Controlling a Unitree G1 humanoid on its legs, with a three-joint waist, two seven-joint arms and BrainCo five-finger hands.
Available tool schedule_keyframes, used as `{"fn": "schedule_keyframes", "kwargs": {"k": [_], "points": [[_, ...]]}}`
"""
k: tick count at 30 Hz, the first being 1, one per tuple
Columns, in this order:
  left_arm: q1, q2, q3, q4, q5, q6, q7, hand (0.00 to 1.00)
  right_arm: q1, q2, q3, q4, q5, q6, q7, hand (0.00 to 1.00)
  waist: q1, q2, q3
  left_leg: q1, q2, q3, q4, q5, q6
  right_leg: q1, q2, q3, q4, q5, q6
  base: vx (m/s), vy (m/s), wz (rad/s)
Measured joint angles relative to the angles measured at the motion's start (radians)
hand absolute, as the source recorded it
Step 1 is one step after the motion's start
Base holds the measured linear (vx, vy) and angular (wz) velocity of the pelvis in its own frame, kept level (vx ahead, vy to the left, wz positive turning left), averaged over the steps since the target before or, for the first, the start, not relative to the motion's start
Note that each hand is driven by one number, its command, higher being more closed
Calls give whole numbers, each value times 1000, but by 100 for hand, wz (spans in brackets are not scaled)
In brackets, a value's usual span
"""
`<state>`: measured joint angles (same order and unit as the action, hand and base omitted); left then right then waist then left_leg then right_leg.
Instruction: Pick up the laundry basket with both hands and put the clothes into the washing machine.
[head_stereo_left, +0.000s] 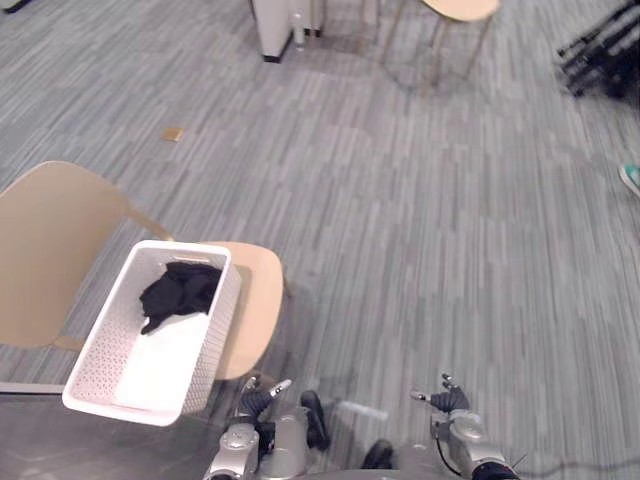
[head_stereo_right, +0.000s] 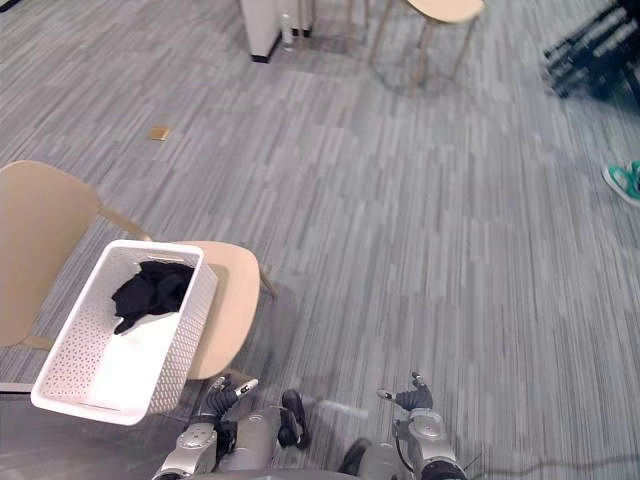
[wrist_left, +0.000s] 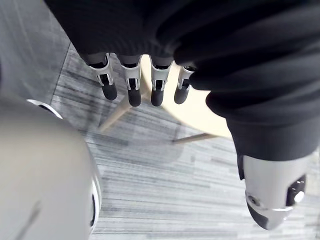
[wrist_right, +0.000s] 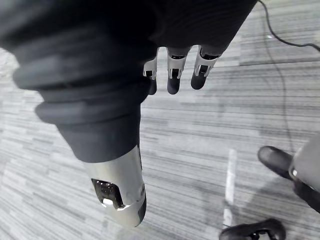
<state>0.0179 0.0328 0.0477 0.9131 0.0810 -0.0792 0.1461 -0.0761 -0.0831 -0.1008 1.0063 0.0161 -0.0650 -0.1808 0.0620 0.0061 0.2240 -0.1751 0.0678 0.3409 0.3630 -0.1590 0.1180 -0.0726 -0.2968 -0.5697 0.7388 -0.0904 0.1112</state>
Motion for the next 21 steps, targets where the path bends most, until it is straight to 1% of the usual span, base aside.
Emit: {"fn": "schedule_keyframes", "kwargs": {"k": [1, 2, 3, 4, 5, 6, 7, 8, 9, 10, 11, 12, 13, 14, 15, 16, 17, 18, 19, 20, 21], "points": [[2, 0, -13, -2, 0, 6, 9, 0, -1, 0, 0, 1, 0, 1, 0, 0, -4, -1, -1, 41, -17, -54, -12, -28, -1, -41, -42, 28, 148, 38, -14, 521, 93, 137], [1, 2, -18, -3, 0, 7, 11, 0, -6, 2, 1, 2, 1, 0, 1, 0, -10, -3, 0, 56, -25, -86, -17, -35, -2, -59, -49, 41, 194, 0, -23, 349, -9, 130], [1, 8, -20, -5, 0, 8, 13, 0, -16, 5, 1, 2, 1, 0, 1, 0, -13, -5, 0, 74, -34, -133, -29, -35, -2, -81, -44, 57, 211, -56, -38, 433, -39, 148], [3, 13, -20, -10, 0, 11, 18, 0, -28, 5, 1, 1, 2, -2, 0, 0, -20, -1, 2, 102, -41, -203, -53, -34, -3, -109, -5, 86, 143, -110, -42, 406, -73, 173], [-3, 12, -21, -13, 0, 11, 29, 0, -38, 1, 1, 0, 5, -6, 0, 0, -18, 5, 5, 116, -45, -268, -60, -33, -5, -122, 41, 121, 33, -135, -40, 391, -86, 162], [-10, 11, -22, -21, 0, 12, 31, 0, -43, 0, 1, -1, 8, -6, 0, 0, -18, 7, 4, 121, -49, -308, -66, -33, -6, -136, 69, 157, -27, -146, -42, 420, -188, 187], [-26, 10, -38, -24, -1, 13, 32, 0, -45, -7, -1, -13, 14, -7, -4, 0, -21, 14, 7, 117, -55, -408, -71, -33, -6, -184, 142, 285, -161, -146, -43, 335, -201, 211], [-48, 6, -53, -23, -2, 13, 31, 0, -42, -12, -3, -20, 16, -8, -14, 0, -22, 20, 11, 112, -60, -486, -69, -33, -19, -210, 188, 406, -264, -131, -21, 396, -296, 262], [-62, 5, -60, -22, -2, 13, 30, 0, -29, -14, -8, -19, 22, -7, -17, 0, -22, 11, 9, 113, -78, -543, -63, -36, -60, -206, 209, 501, -365, -94, 8, 255, -241, 214], [-67, 6, -68, -23, -2, 12, 30, 0, -19, -11, -12, -20, 24, -7, -20, 0, -21, -4, 10, 114, -97, -578, -50, -47, -82, -195, 200, 538, -427, -47, 8, 360, -433, 253], [-79, 1, -75, -18, -4, 11, 32, 0, -4, -6, -23, -12, 25, -4, -25, 0, -16, -14, 29, 105, -127, -659, 6, -103, -146, -172, 160, 510, -446, 51, -8, 263, -352, 200], [-74, -9, -73, -22, -8, 11, 32, 0, -7, -11, -29, -15, 26, -3, -29, 0, -8, 13, 15, 77, -107, -665, 24, -102, -149, -168, 171, 481, -443, 49, -12, 300, -396, 196], [-56, -29, -75, -25, -8, 7, 31, 0, -8, -13, -53, -35, 32, -3, -36, 0, 11, 31, -4, 48, -76, -668, 27, -99, -157, -150, 184, 413, -485, 33, -35, 213, -243, 130], [-52, -39, -75, -24, -9, 6, 30, 0, -11, -12, -58, -63, 32, -6, -36, 0, 7, 56, -12, 33, -52, -666, 13, -87, -186, -122, 190, 347, -512, 30, -39, 228, -271, 147], [-44, -45, -74, -22, -9, 6, 29, 0, -10, -8, -64, -76, 32, -8, -37, 0, 7, 52, -10, 28, -30, -638, -9, -67, -219, -100, 188, 301, -524, 30, -40, 152, -191, 132], [-41, -47, -74, -22, -9, 6, 30, 0, -8, -5, -68, -81, 33, -8, -37, 0, 9, 52, -10, 27, -18, -615, -21, -56, -238, -83, 187, 272, -529, 31, -40, 105, -142, 150], [-32, -48, -77, -21, -9, 5, 29, 0, -3, -2, -76, -83, 33, -8, -38, 0, 7, 46, -9, 18, 17, -514, -41, -39, -260, -36, 179, 198, -546, 29, -43, 77, -97, 155], [-29, -48, -79, -21, -9, 5, 30, 0, 1, -3, -88, -83, 35, -10, -39, 0, 8, 38, -12, 7, 45, -385, -50, -31, -244, -8, 170, 146, -562, 23, -53, 61, -76, 152], [-29, -48, -82, -21, -9, 5, 30, 0, -1, -7, -90, -84, 36, -13, -40, 0, 8, 38, -12, -3, 66, -305, -49, -24, -229, 4, 167, 121, -570, 22, -54, 31, -12, 122], [-29, -47, -85, -19, -8, 5, 30, 0, -6, -15, -90, -92, 43, -21, -45, 0, 9, 38, -13, -25, 97, -156, -50, 1, -163, 8, 150, 73, -574, 21, -52, 15, 73, 104], [-29, -44, -85, -16, -8, 5, 30, 0, -7, -23, -90, -95, 43, -25, -54, 0, 8, 33, -13, -45, 95, -84, -47, 20, -133, 9, 129, 44, -574, 18, -48, 11, 119, 99]]}}
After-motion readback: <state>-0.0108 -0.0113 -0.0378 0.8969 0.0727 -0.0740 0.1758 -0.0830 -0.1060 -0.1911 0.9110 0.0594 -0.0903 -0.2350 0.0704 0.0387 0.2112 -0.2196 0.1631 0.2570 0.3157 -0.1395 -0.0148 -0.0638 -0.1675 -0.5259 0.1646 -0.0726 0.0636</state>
